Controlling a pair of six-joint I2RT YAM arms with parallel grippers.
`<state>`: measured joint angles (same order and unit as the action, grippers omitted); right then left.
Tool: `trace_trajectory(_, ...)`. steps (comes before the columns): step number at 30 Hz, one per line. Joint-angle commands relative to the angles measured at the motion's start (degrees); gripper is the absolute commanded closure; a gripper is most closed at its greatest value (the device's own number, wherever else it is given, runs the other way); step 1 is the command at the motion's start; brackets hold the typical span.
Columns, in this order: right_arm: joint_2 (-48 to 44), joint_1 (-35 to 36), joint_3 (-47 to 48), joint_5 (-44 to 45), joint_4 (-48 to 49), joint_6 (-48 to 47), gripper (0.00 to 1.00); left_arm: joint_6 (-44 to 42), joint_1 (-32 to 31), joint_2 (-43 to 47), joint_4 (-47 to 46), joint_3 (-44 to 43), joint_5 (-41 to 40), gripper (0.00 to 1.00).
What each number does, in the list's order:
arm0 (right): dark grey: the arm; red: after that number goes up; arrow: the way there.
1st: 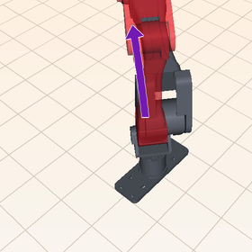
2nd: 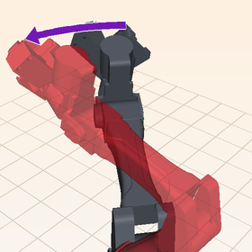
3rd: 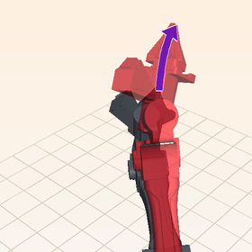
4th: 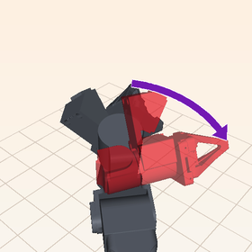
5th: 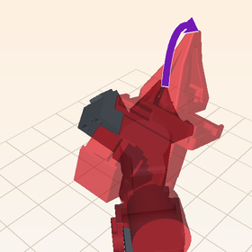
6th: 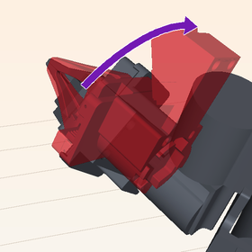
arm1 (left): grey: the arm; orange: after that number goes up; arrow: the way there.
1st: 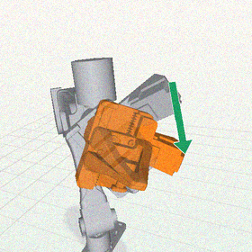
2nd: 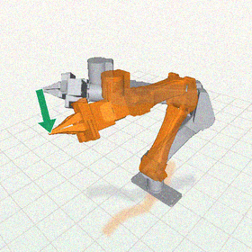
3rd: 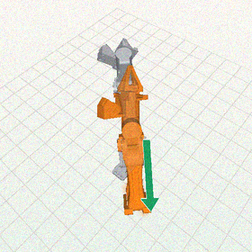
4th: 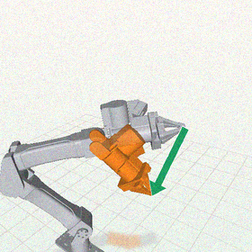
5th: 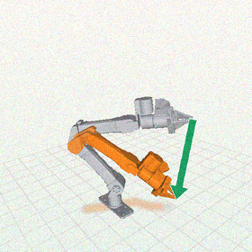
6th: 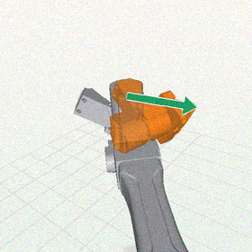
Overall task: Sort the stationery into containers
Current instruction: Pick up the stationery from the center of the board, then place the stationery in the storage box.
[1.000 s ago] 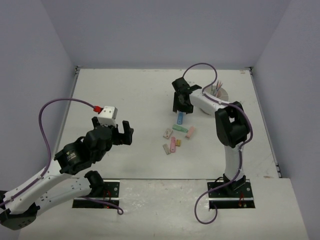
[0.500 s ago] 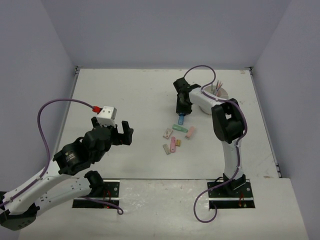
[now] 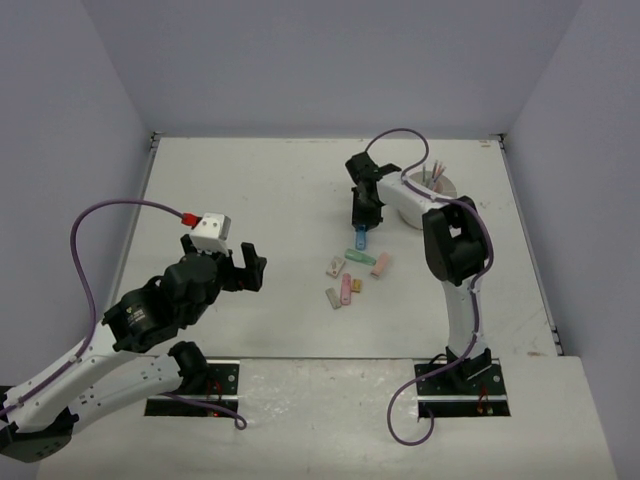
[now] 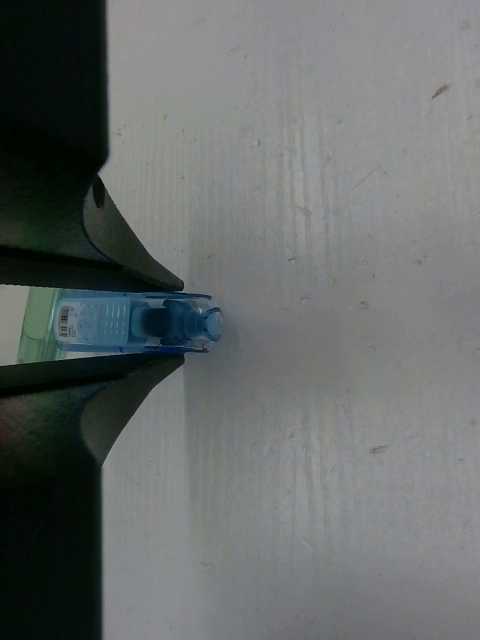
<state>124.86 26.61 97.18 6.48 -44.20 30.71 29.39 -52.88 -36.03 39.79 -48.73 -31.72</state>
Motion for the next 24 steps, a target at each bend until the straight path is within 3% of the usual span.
trace_trajectory(1, -2.93, 0.02, 3.96, 0.02, 1.87, -3.12, 1.0, -0.65, 0.32, 0.17, -2.52, 0.56, 0.34, 0.0)
trace_trajectory(7, -13.32, 0.02, 1.25, 5.74, 9.65, -7.3, 1.0, -0.74, 0.32, -0.18, -2.61, 0.57, 0.44, 0.0)
trace_trajectory(14, -24.99, -0.96, -7.89, 13.99, 26.43, -14.99, 1.0, -1.04, 0.32, -0.39, -2.87, 0.7, 1.0, 0.0)
trace_trajectory(24, -21.56, -5.83, -8.66, 25.36, 39.74, -24.54, 1.0, -1.35, 0.32, -0.07, -3.27, 0.83, 1.64, 0.0)
